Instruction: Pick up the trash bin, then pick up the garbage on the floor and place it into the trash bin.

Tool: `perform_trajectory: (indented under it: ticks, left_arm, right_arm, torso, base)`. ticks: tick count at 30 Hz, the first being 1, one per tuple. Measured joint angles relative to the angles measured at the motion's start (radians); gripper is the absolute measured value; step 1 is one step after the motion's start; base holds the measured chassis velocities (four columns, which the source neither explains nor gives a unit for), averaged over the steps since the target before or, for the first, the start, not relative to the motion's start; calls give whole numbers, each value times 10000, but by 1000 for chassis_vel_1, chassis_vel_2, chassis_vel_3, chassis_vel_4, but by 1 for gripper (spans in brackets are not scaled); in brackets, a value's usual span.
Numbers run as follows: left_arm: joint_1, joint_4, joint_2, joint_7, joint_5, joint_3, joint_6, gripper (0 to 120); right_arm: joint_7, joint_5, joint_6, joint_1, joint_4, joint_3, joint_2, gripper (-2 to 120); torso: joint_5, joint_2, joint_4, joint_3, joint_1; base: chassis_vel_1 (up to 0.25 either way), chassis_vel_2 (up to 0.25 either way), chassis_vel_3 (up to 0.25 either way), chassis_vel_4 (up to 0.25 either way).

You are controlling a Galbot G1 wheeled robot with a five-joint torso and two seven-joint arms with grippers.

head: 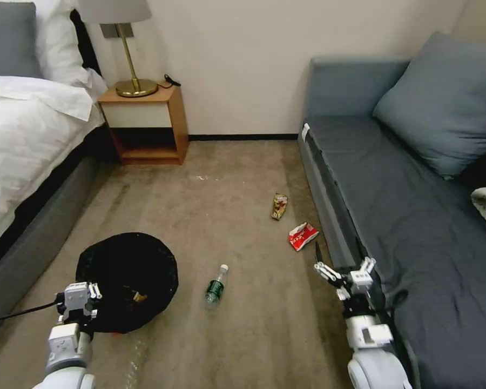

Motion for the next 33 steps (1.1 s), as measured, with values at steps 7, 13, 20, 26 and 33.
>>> perform_trajectory:
  ticks: [7, 13, 20, 26, 33]
  left_arm:
    - [94, -30, 74, -6, -40, -12, -71, 7]
    - [144, -24, 154, -13, -139, -59, -137, 7]
    - [151, 42, 128, -22, -159, -58, -215, 7]
    - [125, 31, 123, -23, -151, -56, -217, 7]
    - [102, 38, 60, -26, -93, -35, -217, 7]
  right_arm:
    - [-156, -161, 107, 127, -96, -179, 50, 100]
    - [-284, -267, 51, 267, -100, -353, 22, 100]
    - [-435, -410, 0, 473, -243, -661, 29, 100]
    - [-475, -431, -4, 571, -330, -753, -50, 100]
    - [-477, -261, -455, 972, -393, -1380, -651, 100]
  torso:
    - [0, 0, 1, -1, -1]
    - [0, 0, 3, 0, -1]
    - [1, 0, 1, 1, -1]
    - [4, 0, 1, 1, -1]
    - [-1, 0, 0, 2, -1]
  base:
    - [0, 0, 0, 0]
    - [-63, 63, 60, -64]
    - [-196, 165, 200, -180]
    - [-230, 232, 224, -218]
    - [-157, 137, 151, -165]
